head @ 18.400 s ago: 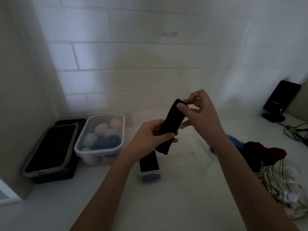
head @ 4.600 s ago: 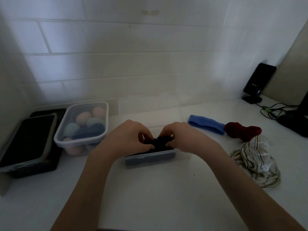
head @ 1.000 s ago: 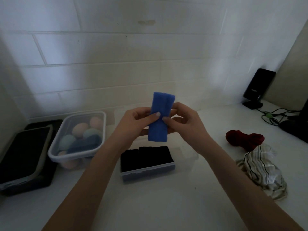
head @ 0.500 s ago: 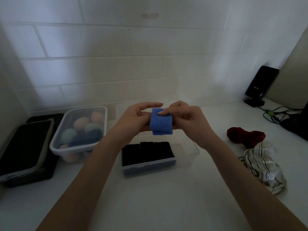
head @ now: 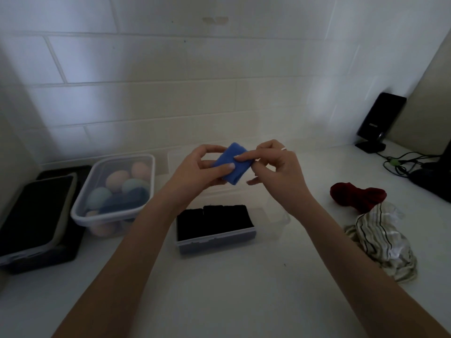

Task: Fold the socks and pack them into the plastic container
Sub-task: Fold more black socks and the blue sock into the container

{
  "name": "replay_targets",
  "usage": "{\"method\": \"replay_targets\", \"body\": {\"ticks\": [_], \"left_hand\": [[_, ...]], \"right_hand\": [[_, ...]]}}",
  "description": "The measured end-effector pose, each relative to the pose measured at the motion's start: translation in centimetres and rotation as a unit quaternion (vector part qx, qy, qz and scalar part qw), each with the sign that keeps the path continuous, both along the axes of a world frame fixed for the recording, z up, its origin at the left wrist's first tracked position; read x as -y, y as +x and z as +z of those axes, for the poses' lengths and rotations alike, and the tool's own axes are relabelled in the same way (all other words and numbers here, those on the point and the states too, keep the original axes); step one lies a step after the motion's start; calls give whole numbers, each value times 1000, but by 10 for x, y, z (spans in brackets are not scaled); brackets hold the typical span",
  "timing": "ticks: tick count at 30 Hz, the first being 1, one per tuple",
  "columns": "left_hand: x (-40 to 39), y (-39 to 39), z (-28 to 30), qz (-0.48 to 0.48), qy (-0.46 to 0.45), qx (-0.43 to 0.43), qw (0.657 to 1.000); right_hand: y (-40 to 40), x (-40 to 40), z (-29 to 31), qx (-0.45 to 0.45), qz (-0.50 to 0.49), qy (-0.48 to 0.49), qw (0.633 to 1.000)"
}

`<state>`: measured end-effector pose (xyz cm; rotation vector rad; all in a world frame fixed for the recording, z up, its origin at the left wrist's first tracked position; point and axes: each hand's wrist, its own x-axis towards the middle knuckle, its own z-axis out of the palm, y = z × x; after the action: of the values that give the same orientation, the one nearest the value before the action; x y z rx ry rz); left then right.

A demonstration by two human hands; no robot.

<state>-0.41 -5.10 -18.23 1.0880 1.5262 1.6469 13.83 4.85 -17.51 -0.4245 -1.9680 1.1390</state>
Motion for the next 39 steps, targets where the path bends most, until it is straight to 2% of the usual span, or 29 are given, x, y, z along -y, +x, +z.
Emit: {"method": "replay_targets", "body": {"ticks": [2,4,7,9,13,16,20,30,34,39], "left_hand": [[1,-5,0,30,-15,-59,998],[3,-7,0,14,-26,-94,995],[6,-6,2,-23,-32,-121,992],[8,-4,4,-31,-17,-116,993],[7,1,6,-5,13,-87,996],[7,0,5,-41,4,-39,998],[6,1,2,-49,12,-61,997],[1,13,-1,-28,7,-60,998],[-1,17,-5,8,-4,-180,984],[2,20,-9,13,-28,-349,937]], "right_hand": [[1,0,3,3,-16,-2,1000],[2,-1,6,11,-17,23,1000],[3,-2,8,95,44,52,993],[3,-2,8,150,65,57,985],[3,-1,10,135,79,29,987],[3,-3,9,142,59,26,988],[3,-4,8,164,34,35,985],[14,-8,20,169,94,30,981],[20,-12,22,211,79,86,970],[32,-13,10,277,20,122,953]]}}
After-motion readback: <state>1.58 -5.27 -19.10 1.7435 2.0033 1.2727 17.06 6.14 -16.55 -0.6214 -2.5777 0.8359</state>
